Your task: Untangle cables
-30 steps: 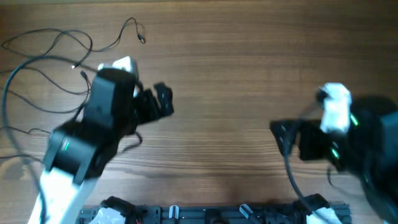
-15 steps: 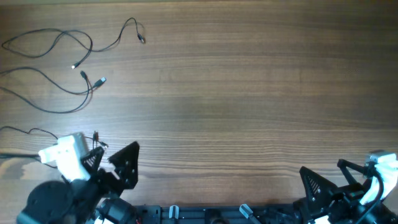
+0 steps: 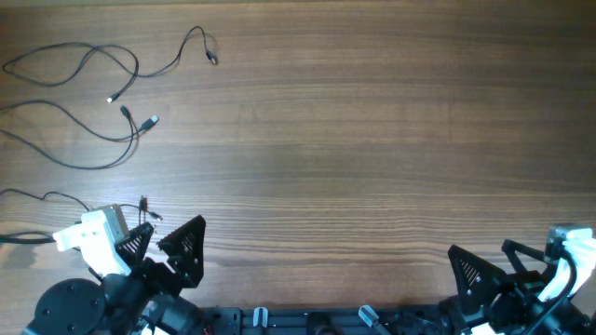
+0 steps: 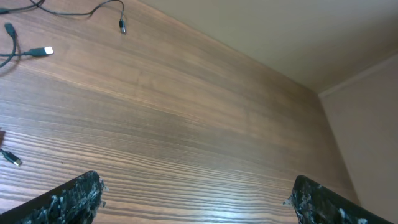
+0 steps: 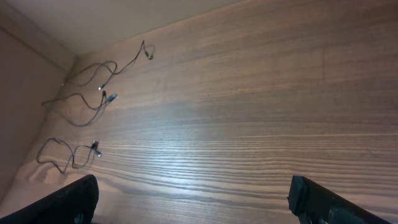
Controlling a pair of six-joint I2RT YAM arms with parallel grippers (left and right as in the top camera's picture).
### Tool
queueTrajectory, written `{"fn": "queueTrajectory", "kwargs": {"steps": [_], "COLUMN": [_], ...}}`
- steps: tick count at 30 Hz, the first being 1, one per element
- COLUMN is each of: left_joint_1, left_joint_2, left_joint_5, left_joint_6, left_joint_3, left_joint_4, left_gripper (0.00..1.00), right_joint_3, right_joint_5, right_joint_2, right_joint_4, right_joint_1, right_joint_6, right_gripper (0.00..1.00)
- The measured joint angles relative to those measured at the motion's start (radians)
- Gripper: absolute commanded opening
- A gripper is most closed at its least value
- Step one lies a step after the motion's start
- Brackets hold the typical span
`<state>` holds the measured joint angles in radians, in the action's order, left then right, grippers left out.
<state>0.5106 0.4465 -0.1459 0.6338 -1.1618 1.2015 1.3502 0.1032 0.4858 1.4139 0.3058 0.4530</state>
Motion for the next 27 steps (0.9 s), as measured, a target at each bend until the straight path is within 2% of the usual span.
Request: {"fn": "queueTrajectory", "kwargs": {"steps": [18, 23, 27], "left_joint_1": [0.000, 0.000, 0.000], "left_joint_2": [0.000, 0.000, 0.000], "left_joint_5": [0.000, 0.000, 0.000], "left_joint_6": [0.000, 0.000, 0.000], "left_joint_3": [0.000, 0.000, 0.000], "left_joint_4": [0.000, 0.000, 0.000], "left_gripper": [1.00, 1.00, 1.00], "right_joint_3": [0.000, -0.003, -0.047], "right_joint_5": [0.000, -0.061, -0.085], "right_joint_2": [0.000, 0.000, -0.001], "right_joint_4": [0.004, -0.008, -0.112], "right_joint_1": [-0.008, -0.074, -0.156], "right_joint_6": [0.018, 0.013, -0.059], "right_gripper": [1.00, 0.99, 1.00]}}
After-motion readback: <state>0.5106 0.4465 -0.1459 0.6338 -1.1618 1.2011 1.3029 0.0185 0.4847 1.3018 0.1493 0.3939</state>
